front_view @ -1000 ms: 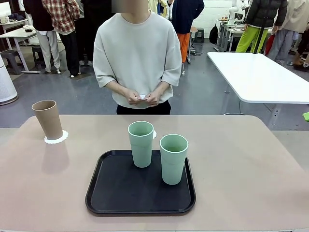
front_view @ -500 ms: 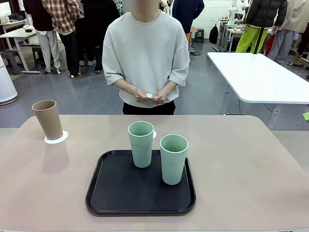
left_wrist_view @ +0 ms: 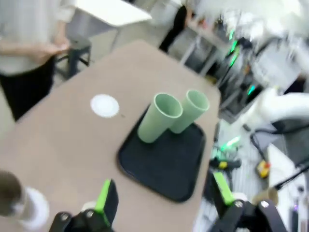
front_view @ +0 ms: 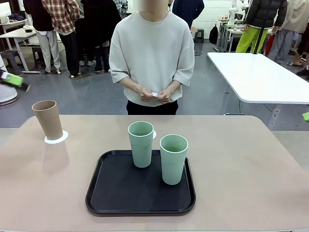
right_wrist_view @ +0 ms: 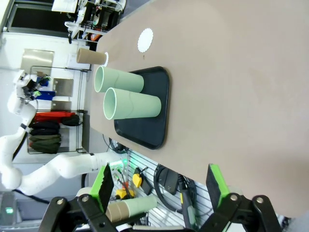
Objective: Place coasters on the table and set cups on them.
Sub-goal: Take one Reusable plastic cup from the Flat Tray and place it on a coaster set by the human.
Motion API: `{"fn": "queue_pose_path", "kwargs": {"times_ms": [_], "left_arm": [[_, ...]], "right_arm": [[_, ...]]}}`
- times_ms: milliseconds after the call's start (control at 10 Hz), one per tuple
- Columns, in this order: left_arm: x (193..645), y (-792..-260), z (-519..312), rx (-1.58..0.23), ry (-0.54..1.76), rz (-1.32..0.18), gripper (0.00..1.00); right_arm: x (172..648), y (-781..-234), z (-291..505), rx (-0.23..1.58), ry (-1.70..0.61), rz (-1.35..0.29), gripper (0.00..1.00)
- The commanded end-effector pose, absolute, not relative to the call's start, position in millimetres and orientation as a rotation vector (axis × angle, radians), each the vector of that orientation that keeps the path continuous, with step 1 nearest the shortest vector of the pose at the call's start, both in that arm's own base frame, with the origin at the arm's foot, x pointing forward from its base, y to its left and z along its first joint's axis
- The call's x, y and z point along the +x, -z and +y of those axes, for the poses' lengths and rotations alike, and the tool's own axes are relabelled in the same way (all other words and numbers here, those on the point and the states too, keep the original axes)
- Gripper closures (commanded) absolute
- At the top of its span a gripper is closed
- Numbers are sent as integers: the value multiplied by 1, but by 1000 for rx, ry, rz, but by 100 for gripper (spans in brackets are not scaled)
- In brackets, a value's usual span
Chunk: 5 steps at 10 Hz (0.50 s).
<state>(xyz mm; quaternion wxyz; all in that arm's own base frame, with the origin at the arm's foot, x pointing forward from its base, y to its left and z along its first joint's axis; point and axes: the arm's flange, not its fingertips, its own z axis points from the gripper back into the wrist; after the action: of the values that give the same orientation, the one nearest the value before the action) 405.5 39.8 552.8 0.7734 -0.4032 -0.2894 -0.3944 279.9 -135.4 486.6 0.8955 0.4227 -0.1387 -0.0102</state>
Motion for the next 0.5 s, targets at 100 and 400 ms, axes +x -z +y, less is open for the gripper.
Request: {"fn": "queue_pose_path", "kwargs": {"times_ms": [100, 400], "left_arm": [[402, -538, -16, -536, 1297, -885, 0], [394, -503, -58, -556, 1484, -792, 0]], "right_arm": [[280, -486, -136, 893, 17, -289, 0], [280, -486, -136, 893, 17, -289, 0]]}}
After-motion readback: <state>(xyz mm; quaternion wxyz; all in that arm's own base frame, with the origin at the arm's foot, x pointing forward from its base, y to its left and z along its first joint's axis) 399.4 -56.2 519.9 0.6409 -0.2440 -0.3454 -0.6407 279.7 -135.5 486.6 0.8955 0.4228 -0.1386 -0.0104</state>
